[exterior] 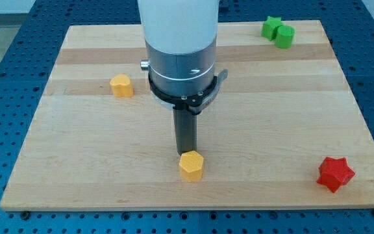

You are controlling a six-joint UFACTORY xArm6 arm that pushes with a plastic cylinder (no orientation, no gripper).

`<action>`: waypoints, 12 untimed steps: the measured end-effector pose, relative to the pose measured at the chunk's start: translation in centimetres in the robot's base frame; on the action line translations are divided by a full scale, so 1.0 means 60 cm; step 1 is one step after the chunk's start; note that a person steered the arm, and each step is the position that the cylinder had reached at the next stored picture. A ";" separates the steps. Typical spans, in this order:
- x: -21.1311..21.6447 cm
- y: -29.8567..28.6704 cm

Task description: Nudge yellow hexagon left a bit

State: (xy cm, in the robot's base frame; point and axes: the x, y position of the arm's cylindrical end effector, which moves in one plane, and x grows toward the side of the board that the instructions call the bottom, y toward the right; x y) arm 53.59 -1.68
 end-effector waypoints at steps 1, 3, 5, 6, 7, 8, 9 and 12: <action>0.005 0.000; 0.017 0.007; -0.010 -0.003; -0.098 -0.037; -0.119 -0.038; -0.119 -0.038; -0.119 0.026; -0.013 0.151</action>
State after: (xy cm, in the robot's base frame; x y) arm 52.81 7.37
